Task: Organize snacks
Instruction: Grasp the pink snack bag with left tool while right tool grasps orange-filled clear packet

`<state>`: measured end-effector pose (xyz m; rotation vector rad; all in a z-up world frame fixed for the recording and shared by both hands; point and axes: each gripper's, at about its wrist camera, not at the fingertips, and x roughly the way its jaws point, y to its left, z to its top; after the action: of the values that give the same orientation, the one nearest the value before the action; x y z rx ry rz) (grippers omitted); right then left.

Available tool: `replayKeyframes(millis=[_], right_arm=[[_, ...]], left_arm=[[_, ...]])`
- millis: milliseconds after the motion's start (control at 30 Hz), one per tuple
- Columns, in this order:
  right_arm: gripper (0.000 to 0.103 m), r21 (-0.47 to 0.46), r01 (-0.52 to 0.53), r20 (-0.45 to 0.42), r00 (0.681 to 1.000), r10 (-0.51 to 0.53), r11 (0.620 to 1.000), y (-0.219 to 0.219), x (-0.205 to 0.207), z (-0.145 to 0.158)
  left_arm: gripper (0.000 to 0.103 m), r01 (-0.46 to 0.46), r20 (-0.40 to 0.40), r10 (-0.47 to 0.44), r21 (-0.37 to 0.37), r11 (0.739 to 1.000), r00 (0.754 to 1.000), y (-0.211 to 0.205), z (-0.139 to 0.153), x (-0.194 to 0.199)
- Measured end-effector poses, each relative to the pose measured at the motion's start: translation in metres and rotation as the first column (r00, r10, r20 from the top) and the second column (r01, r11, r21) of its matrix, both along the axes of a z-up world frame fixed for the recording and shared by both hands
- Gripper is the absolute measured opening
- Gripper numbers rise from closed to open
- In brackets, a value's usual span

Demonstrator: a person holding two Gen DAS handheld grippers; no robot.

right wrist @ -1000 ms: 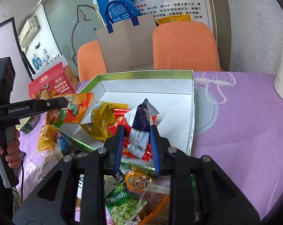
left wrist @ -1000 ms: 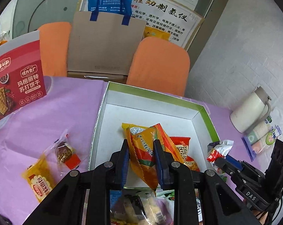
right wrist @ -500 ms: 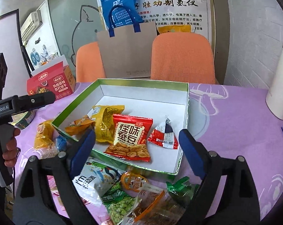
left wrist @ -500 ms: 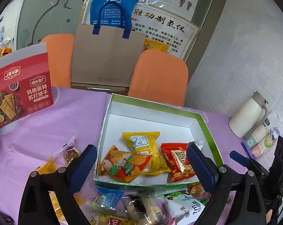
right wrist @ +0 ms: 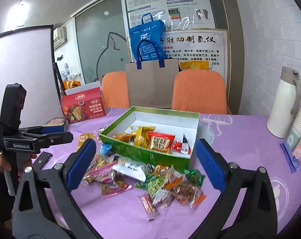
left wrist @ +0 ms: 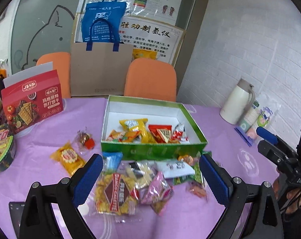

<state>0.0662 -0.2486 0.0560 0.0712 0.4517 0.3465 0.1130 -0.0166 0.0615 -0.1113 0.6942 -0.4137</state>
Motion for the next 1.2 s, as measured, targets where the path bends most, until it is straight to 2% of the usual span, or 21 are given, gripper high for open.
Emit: replayKeyframes(millis=[100, 233, 300, 367, 400, 467, 533, 567, 600, 667, 733, 833, 933, 1133, 1200], right_arm=[[0.1, 0.003, -0.018, -0.064, 0.998, 0.018, 1.0, -0.004, -0.016, -0.033], [0.097, 0.046, -0.047, -0.232, 0.971, 0.056, 0.998, -0.008, -0.015, -0.087], [0.077, 0.052, -0.069, -0.293, 0.953, 0.081, 0.996, -0.003, -0.008, -0.104], [0.065, 0.025, -0.088, -0.328, 0.94, 0.091, 0.996, 0.007, 0.0, -0.118], [0.06, 0.008, -0.092, -0.334, 0.938, 0.09, 0.996, 0.011, 0.006, -0.122], [0.058, -0.02, -0.095, -0.328, 0.941, 0.083, 0.995, 0.019, 0.013, -0.127], [0.047, -0.05, -0.084, -0.323, 0.944, 0.063, 0.995, 0.024, 0.02, -0.13], [0.034, -0.044, -0.088, -0.339, 0.938, 0.068, 0.995, 0.025, 0.022, -0.133], [0.026, -0.028, -0.095, -0.354, 0.932, 0.079, 0.995, 0.025, 0.022, -0.134], [0.023, 0.02, -0.142, -0.365, 0.921, 0.14, 0.99, 0.026, 0.013, -0.134], [0.023, 0.023, -0.151, -0.35, 0.925, 0.149, 0.988, 0.026, 0.004, -0.13], [0.023, -0.027, -0.128, -0.328, 0.938, 0.112, 0.991, 0.023, -0.001, -0.126], [0.024, -0.033, -0.129, -0.329, 0.938, 0.111, 0.991, 0.026, 0.004, -0.126], [0.036, -0.014, -0.125, -0.342, 0.933, 0.112, 0.992, 0.033, 0.01, -0.131], [0.046, -0.019, -0.121, -0.334, 0.936, 0.108, 0.992, 0.036, 0.012, -0.131]], left_arm=[[0.099, 0.029, -0.027, -0.029, 0.014, 0.999, 0.999, -0.002, -0.026, -0.026], [0.099, 0.044, -0.094, -0.042, 0.021, 0.999, 0.995, -0.003, -0.063, -0.049], [0.099, 0.036, -0.139, -0.035, 0.004, 0.999, 0.99, 0.002, -0.08, -0.059], [0.099, 0.019, -0.161, -0.022, -0.021, 1.0, 0.987, 0.009, -0.088, -0.067], [0.099, 0.01, -0.164, -0.015, -0.03, 1.0, 0.986, 0.013, -0.089, -0.07], [0.099, -0.011, -0.16, 0.006, -0.032, 0.999, 0.987, 0.02, -0.088, -0.074], [0.099, -0.023, -0.145, 0.017, -0.037, 0.999, 0.989, 0.024, -0.084, -0.075], [0.099, -0.023, -0.14, 0.017, -0.043, 0.999, 0.99, 0.025, -0.083, -0.074], [0.099, -0.022, -0.137, 0.016, -0.046, 0.999, 0.99, 0.025, -0.082, -0.073], [0.099, -0.012, -0.134, 0.005, -0.046, 0.999, 0.991, 0.023, -0.082, -0.071], [0.099, 0.006, -0.13, -0.012, -0.049, 0.999, 0.991, 0.017, -0.083, -0.067], [0.099, 0.032, -0.128, -0.039, -0.052, 0.998, 0.991, 0.007, -0.082, -0.06], [0.099, 0.052, -0.106, -0.057, -0.05, 0.997, 0.993, -0.004, -0.078, -0.051], [0.099, 0.079, -0.091, -0.079, 0.004, 0.997, 0.993, -0.028, -0.076, -0.018], [0.099, 0.095, -0.094, -0.093, 0.022, 0.995, 0.991, -0.035, -0.079, -0.005]])
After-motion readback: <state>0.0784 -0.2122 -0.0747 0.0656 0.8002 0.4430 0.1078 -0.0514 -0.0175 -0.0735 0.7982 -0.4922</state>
